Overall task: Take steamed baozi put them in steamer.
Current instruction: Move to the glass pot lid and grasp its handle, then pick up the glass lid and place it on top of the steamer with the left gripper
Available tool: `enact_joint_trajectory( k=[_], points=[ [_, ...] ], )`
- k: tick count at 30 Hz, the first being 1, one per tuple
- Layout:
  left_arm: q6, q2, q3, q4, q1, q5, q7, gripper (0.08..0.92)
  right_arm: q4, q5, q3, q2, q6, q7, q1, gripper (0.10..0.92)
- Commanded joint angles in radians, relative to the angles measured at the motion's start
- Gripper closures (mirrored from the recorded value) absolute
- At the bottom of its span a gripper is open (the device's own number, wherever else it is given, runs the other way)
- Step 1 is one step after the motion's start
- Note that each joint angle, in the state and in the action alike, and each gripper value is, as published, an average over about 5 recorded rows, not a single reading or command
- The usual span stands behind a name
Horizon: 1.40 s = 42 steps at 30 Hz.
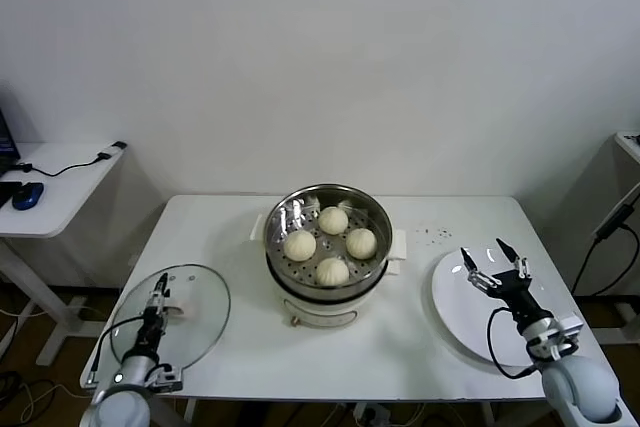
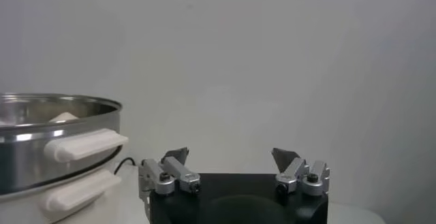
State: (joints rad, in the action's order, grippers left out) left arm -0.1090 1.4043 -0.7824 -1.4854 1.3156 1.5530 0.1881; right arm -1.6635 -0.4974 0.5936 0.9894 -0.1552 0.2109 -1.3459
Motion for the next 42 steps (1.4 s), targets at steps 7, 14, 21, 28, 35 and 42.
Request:
enact_joint_trajectory(
  k=[7,14,21,28,35,42],
  points=[
    [0.005,-0.02,0.006,-0.041,0.015,-0.113,-0.008,0.631,0.006,0.03,0.004,0.006,-0.005,0.004,-0.002,0.203],
    [0.046,-0.046,0.025,-0.193,0.078,-0.206,-0.032,0.825,0.011,0.039,0.003,0.005,-0.011,0.004,0.006,0.203],
    [0.176,-0.088,0.043,-0.404,0.162,-0.279,-0.04,0.85,0.02,0.04,0.004,0.0,-0.014,0.003,0.015,0.203],
    [0.452,-0.181,0.09,-0.601,0.212,-0.272,-0.079,0.85,0.028,0.05,-0.006,-0.014,-0.013,-0.007,0.032,0.203],
    [0.696,-0.311,0.212,-0.718,0.157,-0.321,-0.242,0.85,0.047,0.063,-0.024,-0.033,-0.01,-0.027,0.064,0.203],
    [0.839,-0.409,0.449,-0.735,-0.055,-0.249,-0.455,0.85,0.067,0.08,-0.036,-0.018,-0.009,-0.04,0.09,0.203]
  ],
)
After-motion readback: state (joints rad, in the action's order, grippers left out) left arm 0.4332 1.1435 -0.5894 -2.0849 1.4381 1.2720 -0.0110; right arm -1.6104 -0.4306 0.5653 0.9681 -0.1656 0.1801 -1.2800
